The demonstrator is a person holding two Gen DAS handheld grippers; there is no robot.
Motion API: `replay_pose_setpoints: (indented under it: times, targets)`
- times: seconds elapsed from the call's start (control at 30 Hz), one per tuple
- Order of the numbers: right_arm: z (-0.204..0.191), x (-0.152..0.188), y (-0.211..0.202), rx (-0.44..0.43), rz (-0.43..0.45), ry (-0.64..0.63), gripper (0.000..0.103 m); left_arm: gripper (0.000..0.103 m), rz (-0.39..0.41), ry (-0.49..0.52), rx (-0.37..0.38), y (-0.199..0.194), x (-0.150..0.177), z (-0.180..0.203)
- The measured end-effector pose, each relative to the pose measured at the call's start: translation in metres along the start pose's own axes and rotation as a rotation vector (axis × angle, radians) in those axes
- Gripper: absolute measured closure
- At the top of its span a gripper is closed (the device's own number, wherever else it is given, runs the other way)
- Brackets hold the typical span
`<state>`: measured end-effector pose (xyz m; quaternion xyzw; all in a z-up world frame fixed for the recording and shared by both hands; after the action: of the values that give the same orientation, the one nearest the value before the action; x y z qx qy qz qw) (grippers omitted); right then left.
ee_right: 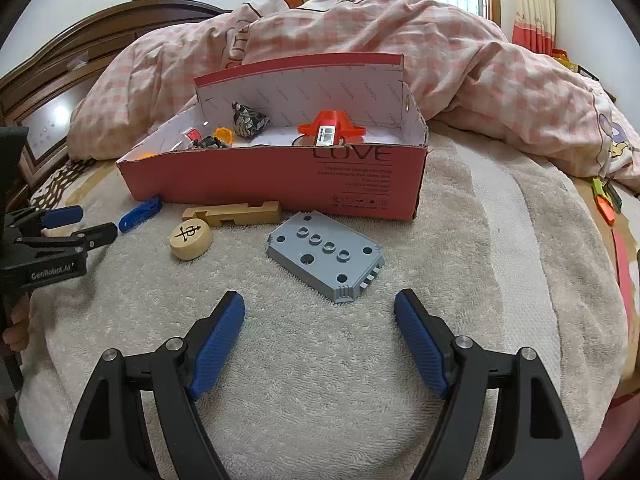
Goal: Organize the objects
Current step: 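Grasp the blue plastic piece with the left gripper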
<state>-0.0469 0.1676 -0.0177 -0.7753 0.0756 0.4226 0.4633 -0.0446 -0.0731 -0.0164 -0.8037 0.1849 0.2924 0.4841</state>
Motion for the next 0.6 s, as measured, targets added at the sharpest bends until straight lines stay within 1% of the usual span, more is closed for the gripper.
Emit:
replay_pose_setpoints:
  times: [0.07,0.13,0.3,0.33,0.4,0.47,0.57,0.6]
  targets:
    - [0.0,0.0,0.0,0.001,-0.001,0.0,0.024,0.03,-0.023,-0.033,0.003,0.004,-0.001,-0.004]
    - [0.0,0.0,0.0,0.0,-0.001,0.002,0.024,0.03,-0.031,-0.054,0.027,0.004,-0.001,-0.005]
    - [0.001,-0.001,0.0,0.0,-0.001,0.001,0.024,0.03,0.002,-0.042,0.159,-0.007,0.002,0.006]
    - [0.001,-0.001,0.0,0.002,-0.002,0.0,0.024,0.03,0.002,-0.037,0.163,-0.007,0.002,0.01]
    - [0.001,-0.001,0.0,0.002,-0.003,0.002,0.024,0.03,0.0,-0.02,0.136,-0.002,0.001,0.017]
    - [0.001,-0.001,0.0,-0.002,-0.006,0.011,0.024,0.03,-0.006,-0.008,0.08,0.005,-0.001,0.021]
    - [0.004,-0.002,-0.003,-0.018,-0.01,0.04,0.024,0.03,-0.018,-0.037,0.053,0.012,-0.005,0.015]
    - [0.004,-0.002,-0.004,-0.024,-0.01,0.048,0.024,0.03,-0.021,-0.047,0.028,0.014,-0.007,0.013]
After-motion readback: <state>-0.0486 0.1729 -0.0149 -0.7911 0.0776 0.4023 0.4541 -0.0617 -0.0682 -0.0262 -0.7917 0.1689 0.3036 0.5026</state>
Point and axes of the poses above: each gripper's, at about its wrist camera, not at the fingertips, and y roughly the way its jaws point, z to its right, x to its underside, the point moved 2 cm from there along y, roughly the way its jaws point, and after that the axes turned 14 degrees about -x, right-handed, at the moved point
